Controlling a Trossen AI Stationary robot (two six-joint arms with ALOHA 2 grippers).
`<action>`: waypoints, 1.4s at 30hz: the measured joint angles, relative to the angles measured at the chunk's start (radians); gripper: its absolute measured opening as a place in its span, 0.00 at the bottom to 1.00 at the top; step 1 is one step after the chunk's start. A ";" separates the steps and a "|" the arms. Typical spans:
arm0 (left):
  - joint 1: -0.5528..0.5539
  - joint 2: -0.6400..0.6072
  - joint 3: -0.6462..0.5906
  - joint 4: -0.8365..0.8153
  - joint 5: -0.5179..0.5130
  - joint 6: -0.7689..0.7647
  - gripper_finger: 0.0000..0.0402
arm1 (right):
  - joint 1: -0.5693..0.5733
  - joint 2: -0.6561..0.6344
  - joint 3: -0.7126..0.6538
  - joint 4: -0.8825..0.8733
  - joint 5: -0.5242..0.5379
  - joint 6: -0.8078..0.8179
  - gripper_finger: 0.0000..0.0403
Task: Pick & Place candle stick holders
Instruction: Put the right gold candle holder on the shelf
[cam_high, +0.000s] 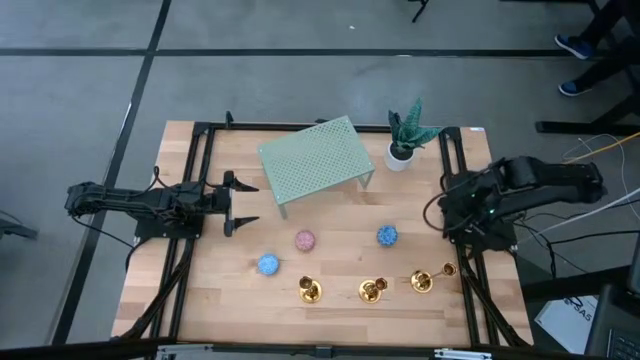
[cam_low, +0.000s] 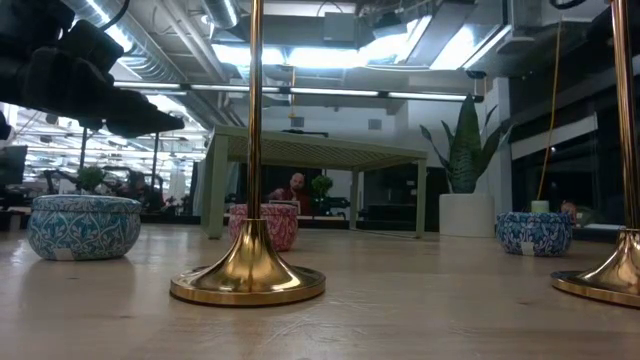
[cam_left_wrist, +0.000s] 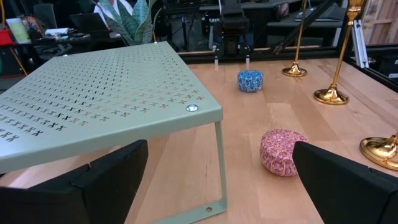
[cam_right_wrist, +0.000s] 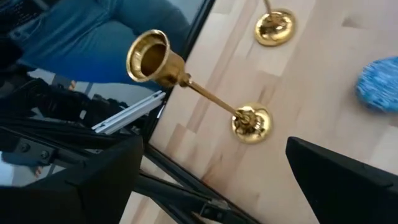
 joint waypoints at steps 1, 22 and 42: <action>0.000 0.000 0.000 0.000 0.000 0.000 1.00 | 0.020 0.008 -0.008 0.018 0.000 0.008 0.99; 0.000 0.000 0.000 0.000 0.000 0.000 1.00 | 0.254 0.046 -0.197 0.357 0.032 0.448 0.99; 0.000 0.000 0.000 0.000 0.000 0.000 1.00 | 0.429 0.132 -0.196 0.477 0.235 0.444 0.92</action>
